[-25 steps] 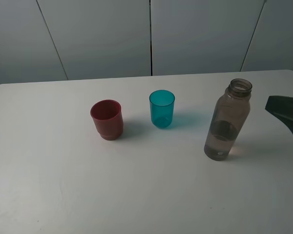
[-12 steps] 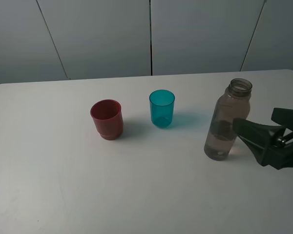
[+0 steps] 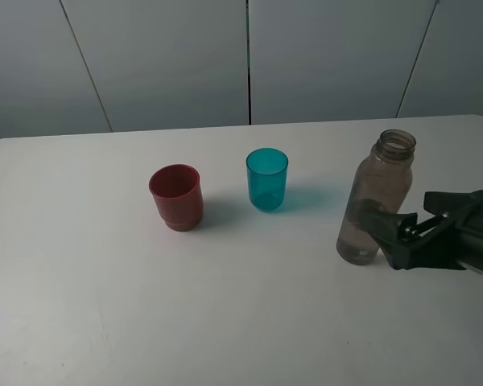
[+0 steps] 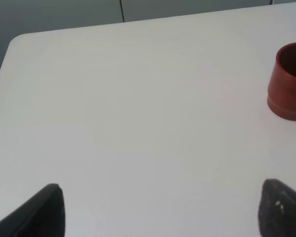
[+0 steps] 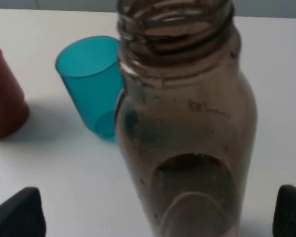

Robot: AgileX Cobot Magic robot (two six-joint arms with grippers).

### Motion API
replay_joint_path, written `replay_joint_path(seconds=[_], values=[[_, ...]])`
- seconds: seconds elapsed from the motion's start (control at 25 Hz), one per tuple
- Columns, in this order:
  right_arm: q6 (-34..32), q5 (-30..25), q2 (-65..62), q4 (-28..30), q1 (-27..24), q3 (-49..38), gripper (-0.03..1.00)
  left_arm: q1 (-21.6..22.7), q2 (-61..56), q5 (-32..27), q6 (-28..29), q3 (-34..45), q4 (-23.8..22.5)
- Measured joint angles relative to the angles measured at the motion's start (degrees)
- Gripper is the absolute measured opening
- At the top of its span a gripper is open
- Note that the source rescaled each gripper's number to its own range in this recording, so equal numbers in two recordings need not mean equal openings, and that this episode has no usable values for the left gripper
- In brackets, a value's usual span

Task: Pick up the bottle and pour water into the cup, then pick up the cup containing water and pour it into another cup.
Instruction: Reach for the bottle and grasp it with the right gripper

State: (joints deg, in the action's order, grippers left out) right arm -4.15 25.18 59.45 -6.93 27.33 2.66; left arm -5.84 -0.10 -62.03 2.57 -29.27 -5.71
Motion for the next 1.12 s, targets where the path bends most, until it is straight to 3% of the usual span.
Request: replay_joint_path(seconds=[0.2, 0.32, 0.6, 1.12], values=[[5.48, 6.91, 5.55, -4.63, 0.00, -0.13, 1.00, 0.00, 0.00, 0.00, 0.00, 0.00, 0.00], [6.54, 14.92, 8.94, -5.21, 0.12, -1.87, 1.00, 0.00, 0.00, 0.00, 0.00, 0.00, 0.00], [6.89, 21.83, 14.15, -3.71, 0.57, -2.25, 1.00, 0.00, 0.00, 0.00, 0.00, 0.00, 0.00], [8.06, 23.53, 14.63, -4.18, 0.57, -2.25, 1.00, 0.00, 0.00, 0.00, 0.00, 0.00, 0.00]])
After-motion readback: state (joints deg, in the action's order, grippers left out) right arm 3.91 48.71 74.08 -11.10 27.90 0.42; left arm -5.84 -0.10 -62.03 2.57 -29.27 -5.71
